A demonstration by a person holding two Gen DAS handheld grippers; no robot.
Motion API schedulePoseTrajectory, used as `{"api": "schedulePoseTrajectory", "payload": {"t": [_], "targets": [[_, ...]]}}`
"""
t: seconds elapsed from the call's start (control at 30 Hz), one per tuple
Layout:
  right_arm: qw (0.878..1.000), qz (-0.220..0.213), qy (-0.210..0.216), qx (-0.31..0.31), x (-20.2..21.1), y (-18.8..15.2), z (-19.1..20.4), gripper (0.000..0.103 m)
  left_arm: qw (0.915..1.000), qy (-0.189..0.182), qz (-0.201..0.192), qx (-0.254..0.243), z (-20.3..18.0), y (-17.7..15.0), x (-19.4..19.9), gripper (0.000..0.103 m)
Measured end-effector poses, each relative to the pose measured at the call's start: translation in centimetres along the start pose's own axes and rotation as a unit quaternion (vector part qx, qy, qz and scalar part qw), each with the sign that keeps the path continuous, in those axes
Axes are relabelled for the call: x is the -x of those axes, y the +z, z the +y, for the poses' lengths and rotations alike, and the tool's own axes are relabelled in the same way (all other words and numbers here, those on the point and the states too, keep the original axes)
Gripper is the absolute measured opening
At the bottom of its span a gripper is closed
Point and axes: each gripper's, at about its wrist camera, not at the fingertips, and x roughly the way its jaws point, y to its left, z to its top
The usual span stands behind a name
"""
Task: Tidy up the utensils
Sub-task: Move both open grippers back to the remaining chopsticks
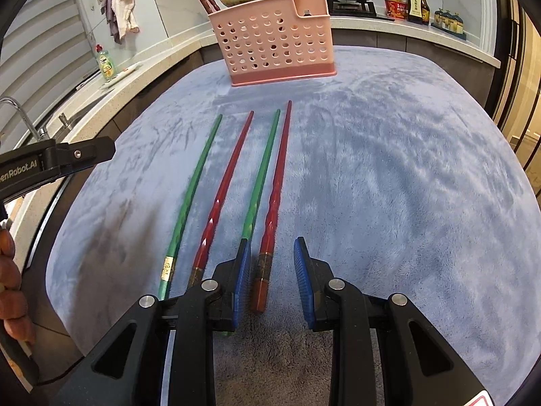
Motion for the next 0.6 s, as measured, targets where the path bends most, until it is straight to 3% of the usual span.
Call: {"api": "schedulePoseTrajectory", "payload": {"t": [0.4,0.6], "targets": [[1.000,0.007,-0.007,0.005,-0.8,-0.4,-0.1,0.021,0.9999,-0.004,0.015,-0.003,-0.4,-0.7,-0.6,0.035],[1.000,0.006,-0.013,0.003,-0.7,-0.6,-0.6,0.009,0.9997,-0.006,0.021,-0.003,-0.4,-1.2,-0.8,0.036]]}}
